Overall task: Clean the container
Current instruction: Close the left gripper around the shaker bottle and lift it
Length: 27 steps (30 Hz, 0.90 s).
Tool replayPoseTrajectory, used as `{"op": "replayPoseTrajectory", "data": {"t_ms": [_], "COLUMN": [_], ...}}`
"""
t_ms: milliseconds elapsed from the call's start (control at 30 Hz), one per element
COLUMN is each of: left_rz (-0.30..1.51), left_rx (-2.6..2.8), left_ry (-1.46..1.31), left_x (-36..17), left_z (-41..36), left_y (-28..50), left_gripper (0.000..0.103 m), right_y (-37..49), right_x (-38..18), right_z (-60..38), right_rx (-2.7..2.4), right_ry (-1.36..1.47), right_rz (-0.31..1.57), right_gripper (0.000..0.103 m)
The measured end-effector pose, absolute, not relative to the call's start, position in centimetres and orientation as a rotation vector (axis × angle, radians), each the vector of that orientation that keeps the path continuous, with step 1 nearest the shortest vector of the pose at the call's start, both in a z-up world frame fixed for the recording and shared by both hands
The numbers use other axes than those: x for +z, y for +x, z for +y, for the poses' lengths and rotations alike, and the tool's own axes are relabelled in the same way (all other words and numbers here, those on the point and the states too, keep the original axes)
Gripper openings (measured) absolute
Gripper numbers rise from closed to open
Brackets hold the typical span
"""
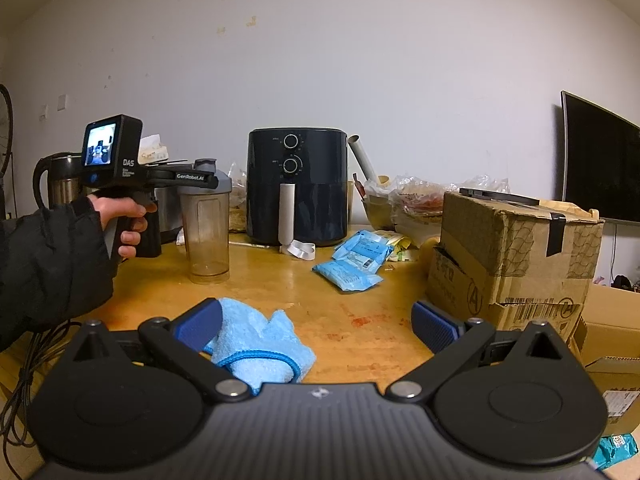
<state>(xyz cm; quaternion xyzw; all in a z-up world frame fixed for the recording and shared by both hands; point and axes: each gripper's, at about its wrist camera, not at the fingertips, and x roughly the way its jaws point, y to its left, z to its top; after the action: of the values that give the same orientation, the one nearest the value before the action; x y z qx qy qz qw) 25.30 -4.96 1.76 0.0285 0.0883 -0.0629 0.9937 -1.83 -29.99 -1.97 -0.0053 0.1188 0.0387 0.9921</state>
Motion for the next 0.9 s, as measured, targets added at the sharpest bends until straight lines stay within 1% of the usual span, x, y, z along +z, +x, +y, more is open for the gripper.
{"op": "replayPoseTrajectory", "data": {"t_ms": [900], "left_rz": [0.184], "left_rx": [-0.141], "left_ry": [0.032], "left_x": [1.5], "left_z": [-5.1], "left_y": [29.6], "left_gripper": [0.103], "right_y": [-1.0], "right_x": [-2.5], "right_z": [-30.8], "right_rx": [0.077], "right_ry": [-0.012], "right_rz": [0.269], "right_gripper": [0.103]}}
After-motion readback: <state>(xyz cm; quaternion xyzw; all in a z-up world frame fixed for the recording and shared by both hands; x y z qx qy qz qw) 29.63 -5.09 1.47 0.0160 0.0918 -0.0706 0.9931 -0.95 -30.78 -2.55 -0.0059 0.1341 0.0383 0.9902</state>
